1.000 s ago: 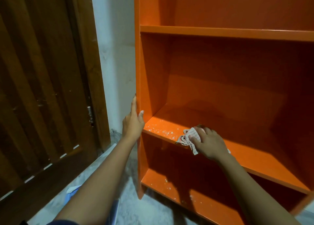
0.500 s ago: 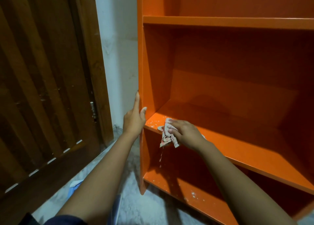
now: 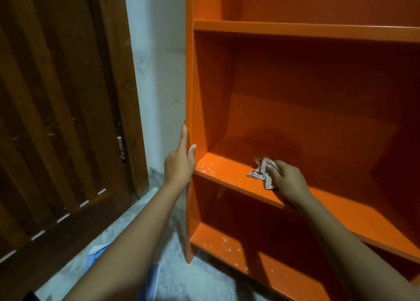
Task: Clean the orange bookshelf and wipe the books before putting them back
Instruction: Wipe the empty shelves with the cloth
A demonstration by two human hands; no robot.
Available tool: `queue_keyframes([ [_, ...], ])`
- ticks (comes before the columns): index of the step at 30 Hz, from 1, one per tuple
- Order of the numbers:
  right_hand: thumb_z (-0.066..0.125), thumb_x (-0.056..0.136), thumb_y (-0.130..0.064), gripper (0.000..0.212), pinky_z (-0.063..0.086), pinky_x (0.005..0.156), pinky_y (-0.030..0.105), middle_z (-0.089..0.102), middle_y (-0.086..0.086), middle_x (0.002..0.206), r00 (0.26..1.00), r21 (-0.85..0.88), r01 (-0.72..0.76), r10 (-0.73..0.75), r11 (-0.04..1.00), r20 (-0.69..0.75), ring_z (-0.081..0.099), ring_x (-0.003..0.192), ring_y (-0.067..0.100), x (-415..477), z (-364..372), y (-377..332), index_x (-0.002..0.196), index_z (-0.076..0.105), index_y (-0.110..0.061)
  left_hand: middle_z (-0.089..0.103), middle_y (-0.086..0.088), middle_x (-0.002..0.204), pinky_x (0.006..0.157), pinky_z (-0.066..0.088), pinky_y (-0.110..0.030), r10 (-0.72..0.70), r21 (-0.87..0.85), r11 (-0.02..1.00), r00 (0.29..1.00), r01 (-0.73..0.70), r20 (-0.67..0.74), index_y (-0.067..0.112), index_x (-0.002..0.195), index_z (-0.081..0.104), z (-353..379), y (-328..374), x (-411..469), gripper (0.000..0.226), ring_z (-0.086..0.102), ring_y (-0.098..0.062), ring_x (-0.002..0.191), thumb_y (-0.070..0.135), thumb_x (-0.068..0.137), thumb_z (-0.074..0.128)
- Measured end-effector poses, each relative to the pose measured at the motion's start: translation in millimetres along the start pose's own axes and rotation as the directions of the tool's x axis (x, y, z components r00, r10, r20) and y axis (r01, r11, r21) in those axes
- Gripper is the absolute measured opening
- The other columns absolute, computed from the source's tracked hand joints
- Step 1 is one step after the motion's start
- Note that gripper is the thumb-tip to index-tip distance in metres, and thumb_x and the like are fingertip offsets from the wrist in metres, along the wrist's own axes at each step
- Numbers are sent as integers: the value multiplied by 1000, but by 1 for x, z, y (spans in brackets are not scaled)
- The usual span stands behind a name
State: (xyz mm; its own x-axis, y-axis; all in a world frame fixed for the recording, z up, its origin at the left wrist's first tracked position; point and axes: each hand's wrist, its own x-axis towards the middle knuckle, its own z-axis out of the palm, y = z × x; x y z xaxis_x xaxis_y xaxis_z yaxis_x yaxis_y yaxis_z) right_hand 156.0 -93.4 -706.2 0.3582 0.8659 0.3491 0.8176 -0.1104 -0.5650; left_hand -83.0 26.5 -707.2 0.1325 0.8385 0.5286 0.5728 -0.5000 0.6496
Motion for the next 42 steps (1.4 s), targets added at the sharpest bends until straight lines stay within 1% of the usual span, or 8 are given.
queue_keyframes([
  [4,34,100,-41,39,39,82,34,55,8,131,988,-267,31,11,963,154,51,116,30,29,25,-19,132,50,-25,63,-9,116,63,42,-19,24,-56,998,1000,-23,5,31,149,-1,0,-4,2,63,64,-19,82,35,100,37],
  [12,32,99,-42,30,37,100,37,48,-7,134,935,-135,226,-175,965,310,43,125,23,86,66,-40,120,53,-46,58,4,116,69,59,-36,193,-288,935,978,-206,-73,52,137,-9,-12,6,25,61,66,-18,78,39,98,36],
  [16,35,100,-37,38,27,108,31,35,-5,150,901,-84,269,-219,960,374,33,137,20,85,83,-63,137,45,-33,60,-3,109,65,59,-39,202,-270,941,979,-203,-31,66,128,-20,-9,5,31,63,66,-20,71,44,95,30],
  [23,43,98,-37,40,30,103,27,41,-7,147,870,-129,408,-342,904,354,38,134,17,54,86,-71,136,48,-26,59,-18,78,57,56,-43,165,-207,965,986,-162,-4,59,131,-21,-10,8,28,68,58,-28,58,32,100,34],
  [28,45,94,-32,38,33,101,29,53,-1,138,829,14,441,-413,898,378,46,127,20,15,70,-75,129,56,-19,50,-18,67,53,48,-40,125,-176,978,991,-114,55,47,135,-22,-18,15,27,68,49,-25,53,28,101,34],
  [31,48,97,-21,29,38,96,29,57,-3,131,853,192,314,-365,930,372,51,119,15,-14,47,-69,124,58,-20,52,-20,68,53,50,-42,88,-158,984,994,-76,70,51,133,-25,-21,15,25,70,52,-30,53,29,101,33],
  [37,48,97,-11,22,36,78,20,59,1,109,998,299,49,-34,953,-53,56,104,20,-54,-26,-21,115,61,-9,43,-10,61,50,46,-41,9,-137,991,1000,-7,12,47,139,-23,-17,27,16,72,45,-26,51,23,102,34],
  [42,47,96,-19,23,44,76,30,62,2,113,894,-11,-183,162,983,-417,59,97,20,-101,-86,46,116,58,-19,58,-24,88,56,44,-37,-33,-92,995,999,30,-24,40,144,-18,-12,31,9,68,50,-25,60,21,102,32],
])
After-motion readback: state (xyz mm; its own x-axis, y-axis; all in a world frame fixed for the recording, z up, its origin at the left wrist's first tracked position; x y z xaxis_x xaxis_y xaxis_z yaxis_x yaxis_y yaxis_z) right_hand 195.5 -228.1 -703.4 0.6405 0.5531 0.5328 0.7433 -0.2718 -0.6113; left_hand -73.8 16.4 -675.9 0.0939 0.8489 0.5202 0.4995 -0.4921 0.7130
